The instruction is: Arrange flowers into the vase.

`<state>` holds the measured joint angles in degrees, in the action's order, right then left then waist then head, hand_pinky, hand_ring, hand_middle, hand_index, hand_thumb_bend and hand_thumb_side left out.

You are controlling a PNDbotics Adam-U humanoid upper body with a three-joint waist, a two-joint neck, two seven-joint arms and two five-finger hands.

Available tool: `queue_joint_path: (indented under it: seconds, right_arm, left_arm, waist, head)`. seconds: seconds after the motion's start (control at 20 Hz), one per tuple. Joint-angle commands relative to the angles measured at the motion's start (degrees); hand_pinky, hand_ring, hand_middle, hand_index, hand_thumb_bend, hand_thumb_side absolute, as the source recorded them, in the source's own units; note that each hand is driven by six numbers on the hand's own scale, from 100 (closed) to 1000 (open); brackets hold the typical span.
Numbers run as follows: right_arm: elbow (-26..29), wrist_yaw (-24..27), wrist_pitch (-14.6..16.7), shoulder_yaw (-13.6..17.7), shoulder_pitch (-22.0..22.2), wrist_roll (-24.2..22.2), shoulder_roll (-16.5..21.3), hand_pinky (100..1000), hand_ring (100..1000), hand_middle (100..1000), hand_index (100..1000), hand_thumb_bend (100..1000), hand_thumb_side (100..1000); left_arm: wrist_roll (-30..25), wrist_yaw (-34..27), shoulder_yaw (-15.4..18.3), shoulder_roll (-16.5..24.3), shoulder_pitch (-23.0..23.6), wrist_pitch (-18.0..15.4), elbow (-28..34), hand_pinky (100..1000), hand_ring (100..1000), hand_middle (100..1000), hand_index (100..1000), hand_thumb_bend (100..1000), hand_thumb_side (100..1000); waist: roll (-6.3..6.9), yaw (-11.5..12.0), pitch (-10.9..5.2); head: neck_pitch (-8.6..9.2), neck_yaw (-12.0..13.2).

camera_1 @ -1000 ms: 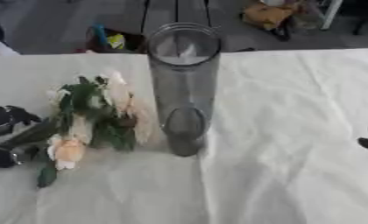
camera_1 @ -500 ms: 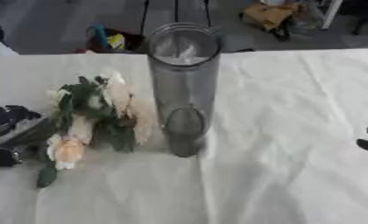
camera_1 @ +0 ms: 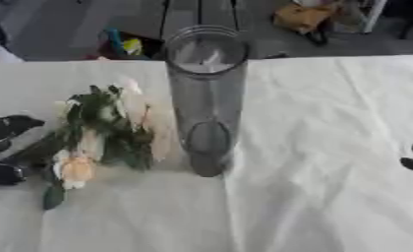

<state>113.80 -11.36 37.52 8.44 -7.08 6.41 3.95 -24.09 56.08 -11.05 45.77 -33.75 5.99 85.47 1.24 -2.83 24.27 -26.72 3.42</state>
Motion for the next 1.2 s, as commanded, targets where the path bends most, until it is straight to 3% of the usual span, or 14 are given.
queue_joint_path:
  seconds: [0.05, 0.3, 0.55, 0.7, 0.9, 1.1, 1.15, 1.2]
  right_arm:
    - [0.8, 0.4, -0.1, 0.0, -0.3, -0.3, 0.0, 719, 809, 715, 893, 100, 1000]
    - [0.8, 0.3, -0.2, -0.1, -0.3, -0.5, -0.2, 720, 810, 715, 894, 100, 1000]
    - [0.8, 0.3, -0.4, -0.1, -0.3, -0.6, -0.3, 722, 812, 716, 896, 100, 1000]
    - [0.8, 0.2, -0.7, 0.0, -0.3, -0.6, -0.4, 723, 813, 715, 896, 100, 1000]
    - [0.8, 0.0, -0.9, 0.0, -0.3, -0.8, -0.6, 724, 814, 715, 897, 100, 1000]
    - [0.8, -0.1, -1.3, -0.1, -0.4, -0.9, -0.8, 724, 815, 715, 898, 100, 1000]
    - [0.8, -0.1, -1.4, -0.1, -0.4, -1.0, -0.8, 724, 815, 715, 898, 100, 1000]
    - [0.8, -0.1, -1.4, -0.1, -0.4, -1.0, -0.8, 725, 815, 714, 899, 100, 1000]
  left_arm:
    - [0.9, 0.6, 0.7, 0.9, -0.6, 1.0, -0.3, 614, 680, 770, 954, 334, 486]
    - [1.2, 0.3, 0.4, 0.6, -0.8, 1.1, -1.2, 463, 531, 644, 868, 299, 459]
    - [0.3, -1.4, 0.3, 0.5, -0.8, 0.3, -0.9, 218, 331, 450, 686, 197, 390]
    - [-0.1, -2.8, 0.3, 0.6, -0.7, -0.4, -0.5, 177, 298, 417, 619, 135, 329]
    - [-0.1, -3.8, 0.4, 0.6, -0.9, -0.5, -0.4, 100, 225, 357, 541, 100, 321]
    - [-0.4, -4.8, 0.3, 0.4, -1.1, -0.2, -0.5, 100, 100, 226, 435, 100, 308]
    - [-0.4, -5.0, 0.3, 0.4, -1.2, -0.1, -0.6, 100, 100, 226, 435, 100, 308]
    - [-0.4, -5.2, 0.3, 0.3, -1.3, 0.1, -0.7, 100, 100, 165, 382, 100, 318]
  waist:
    - [-0.08, -0.1, 0.04]
    - [-0.11, -0.2, 0.11]
    - [-0.17, 0.0, 0.08]
    - [-0.18, 0.1, 0.08]
    - [-0.22, 0.2, 0.14]
    - [-0.19, 0.2, 0.20]
    - [-0.18, 0.2, 0.21]
    - [-0.17, 0.2, 0.21]
  head:
    - [0.66, 0.1]
    - [0.84, 0.2]
    - [0.77, 0.1]
    - [0.76, 0.1]
    - [0.73, 0.1]
    - [0.62, 0.1]
    - [0.62, 0.1]
    - [0.59, 0.1]
